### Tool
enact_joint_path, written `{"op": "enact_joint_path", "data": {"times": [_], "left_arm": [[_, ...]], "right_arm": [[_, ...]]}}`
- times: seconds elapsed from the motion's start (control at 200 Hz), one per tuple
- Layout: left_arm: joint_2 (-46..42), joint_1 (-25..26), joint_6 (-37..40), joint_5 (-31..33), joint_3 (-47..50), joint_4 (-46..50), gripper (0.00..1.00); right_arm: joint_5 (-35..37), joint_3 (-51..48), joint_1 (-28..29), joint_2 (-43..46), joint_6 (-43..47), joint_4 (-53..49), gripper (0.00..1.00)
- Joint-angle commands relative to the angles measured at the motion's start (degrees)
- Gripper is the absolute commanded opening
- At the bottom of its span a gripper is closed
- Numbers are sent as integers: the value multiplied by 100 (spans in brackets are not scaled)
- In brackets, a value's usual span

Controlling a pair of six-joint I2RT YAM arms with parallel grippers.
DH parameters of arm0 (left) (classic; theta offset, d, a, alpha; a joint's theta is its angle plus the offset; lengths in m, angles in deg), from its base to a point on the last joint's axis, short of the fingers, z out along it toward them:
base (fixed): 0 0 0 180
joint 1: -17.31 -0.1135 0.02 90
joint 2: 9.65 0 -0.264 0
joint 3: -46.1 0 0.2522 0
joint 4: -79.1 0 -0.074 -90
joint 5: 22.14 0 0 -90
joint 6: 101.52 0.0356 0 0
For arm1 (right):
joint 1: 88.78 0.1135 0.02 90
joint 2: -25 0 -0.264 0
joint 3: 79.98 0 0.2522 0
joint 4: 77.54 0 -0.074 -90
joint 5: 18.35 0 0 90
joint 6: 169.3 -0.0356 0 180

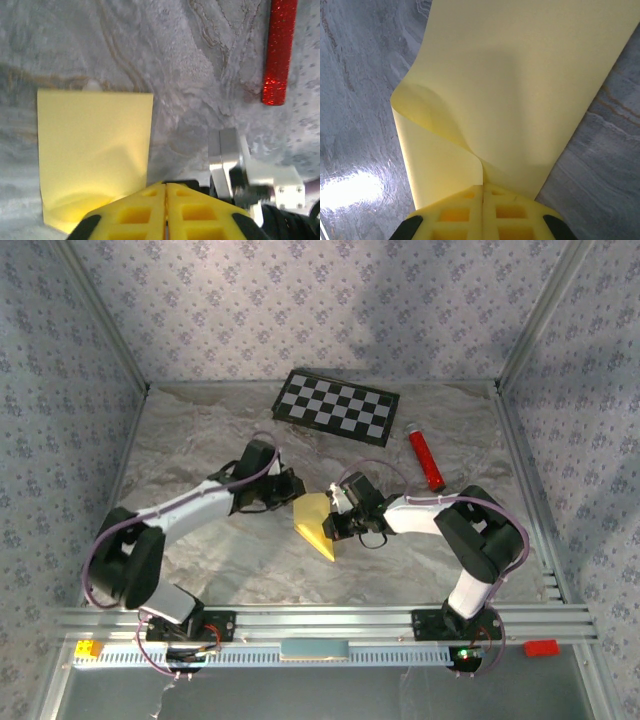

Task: Fold a paper plane with a square sheet of paper (pick it up from the middle)
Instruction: Third fold the triangle at the center of the table.

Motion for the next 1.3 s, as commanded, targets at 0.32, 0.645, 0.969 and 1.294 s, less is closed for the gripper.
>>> {"op": "enact_joint_path", "data": {"times": [0.32, 0.645, 0.969, 1.294], "left_arm": [[-26, 891, -1302, -84, 1464, -2611, 0], [174, 1021, -1184, 322, 1444, -1969, 0], [449, 997, -1134, 350, 1360, -1977, 0], [577, 930, -1033, 389, 1315, -1690, 0]], "right_arm": [[216, -117, -48, -124, -170, -14, 0], [270, -126, -48, -145, -181, -30, 0], [259, -123, -50, -185, -170, -74, 0], [226, -93, -57, -193, -142, -89, 0]]}}
